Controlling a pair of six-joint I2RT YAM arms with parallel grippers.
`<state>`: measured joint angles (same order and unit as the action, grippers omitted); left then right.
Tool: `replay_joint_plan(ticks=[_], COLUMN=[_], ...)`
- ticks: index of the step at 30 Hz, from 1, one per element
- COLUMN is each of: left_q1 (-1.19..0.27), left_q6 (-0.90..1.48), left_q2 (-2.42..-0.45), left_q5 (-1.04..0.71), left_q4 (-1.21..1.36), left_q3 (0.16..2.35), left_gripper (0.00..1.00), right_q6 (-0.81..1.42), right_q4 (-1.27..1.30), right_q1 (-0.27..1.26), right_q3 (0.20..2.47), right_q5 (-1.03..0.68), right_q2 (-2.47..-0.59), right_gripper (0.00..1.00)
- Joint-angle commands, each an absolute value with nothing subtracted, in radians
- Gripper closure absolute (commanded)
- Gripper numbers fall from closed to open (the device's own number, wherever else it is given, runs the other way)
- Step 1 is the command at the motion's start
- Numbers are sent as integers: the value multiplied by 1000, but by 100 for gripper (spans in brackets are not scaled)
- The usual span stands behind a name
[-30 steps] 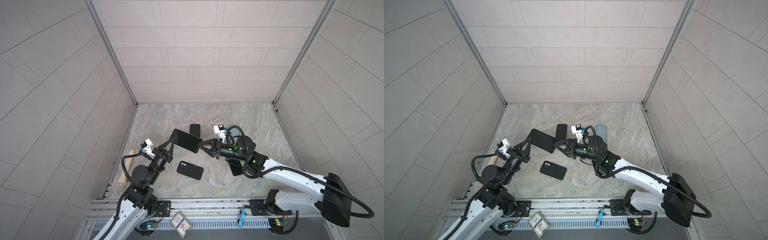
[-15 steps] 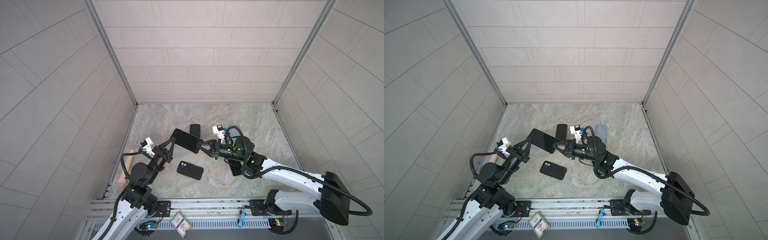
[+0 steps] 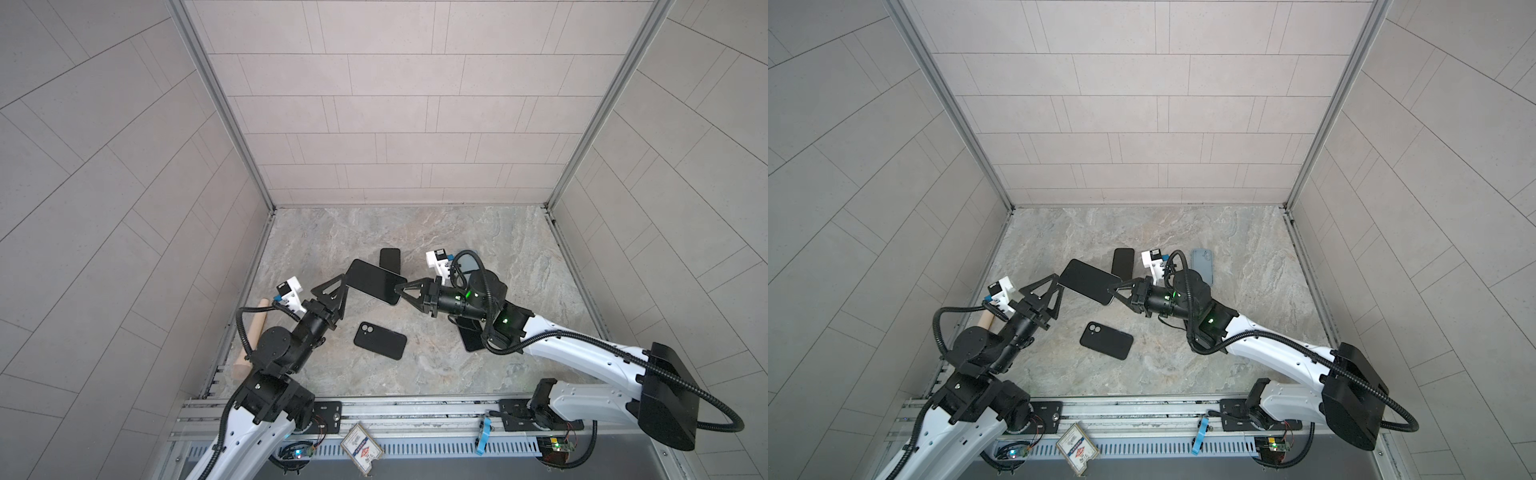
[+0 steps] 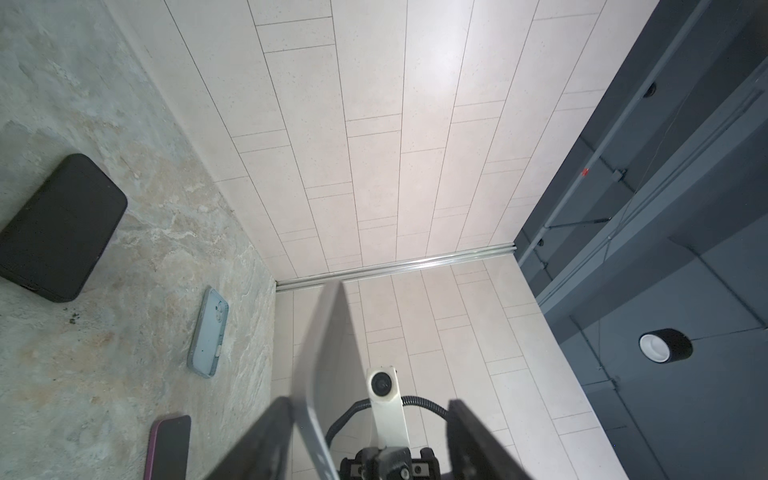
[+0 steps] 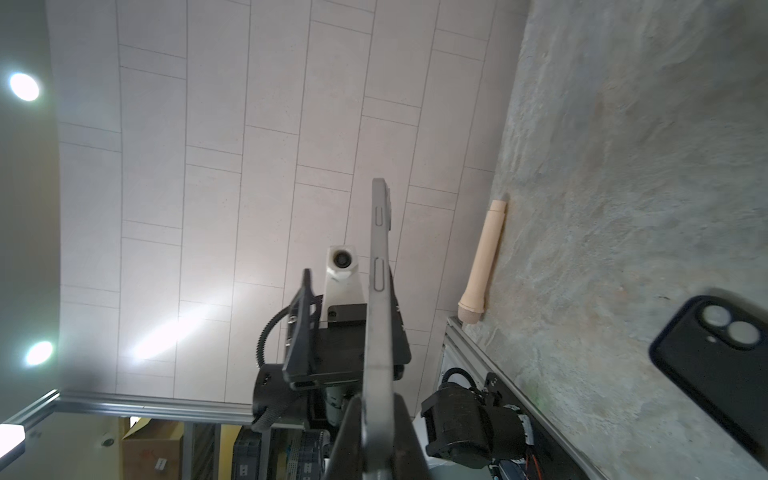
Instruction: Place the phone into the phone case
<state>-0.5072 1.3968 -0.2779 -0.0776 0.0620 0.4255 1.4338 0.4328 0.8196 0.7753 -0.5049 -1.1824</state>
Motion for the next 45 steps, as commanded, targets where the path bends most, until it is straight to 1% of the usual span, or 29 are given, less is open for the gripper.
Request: replay_joint_plan(ticks=[1,4,5,7,9,10,13,19,25,27,31,35,39,45], left_q1=[-508,-508,-508,-508,-508,-508,-510,-514,-514,-514,-515,-515,-520,-582], left_q6=[1184,1053,1014,938,897,870,785,730,730,730,703,678,667,709], left_q2=[-300,-415,-456,-564,-665,-718,-855,-980,-1083,-1132,-1246,-1342,-1439,-1506], left_q5=[-87,-97,-103,-117,-112,-125,-141,-44,-71,-84,-79,-52,-44,-48], left_q4=[-200,-443,-501,-619,-716,-736,-780,-759,-623,-574,-527,-500,-474,-429], left_q3=[571,697,724,772,796,797,794,713,616,604,629,661,688,720], left_gripper=[0,0,2,20,33,37,46,53,57,61,69,74,80,92], right_q6=[1290,1075,1031,985,988,994,1009,999,996,1001,992,985,993,977], right_q4=[160,-313,-402,-508,-525,-515,-490,-480,-458,-441,-438,-446,-457,-511], right_q1=[772,762,762,763,762,762,761,743,711,696,667,649,631,607], right_q3=[880,1027,1061,1096,1085,1071,1029,991,959,944,928,901,863,825], right_q5=[-452,-308,-280,-248,-238,-237,-235,-263,-320,-346,-387,-401,-407,-420], right_q2=[-1061,-1032,-1037,-1049,-1049,-1045,-1037,-1034,-1038,-1037,-1032,-1011,-967,-898], right_gripper=[100,100,100,100,100,100,100,100,100,100,100,100,100,100])
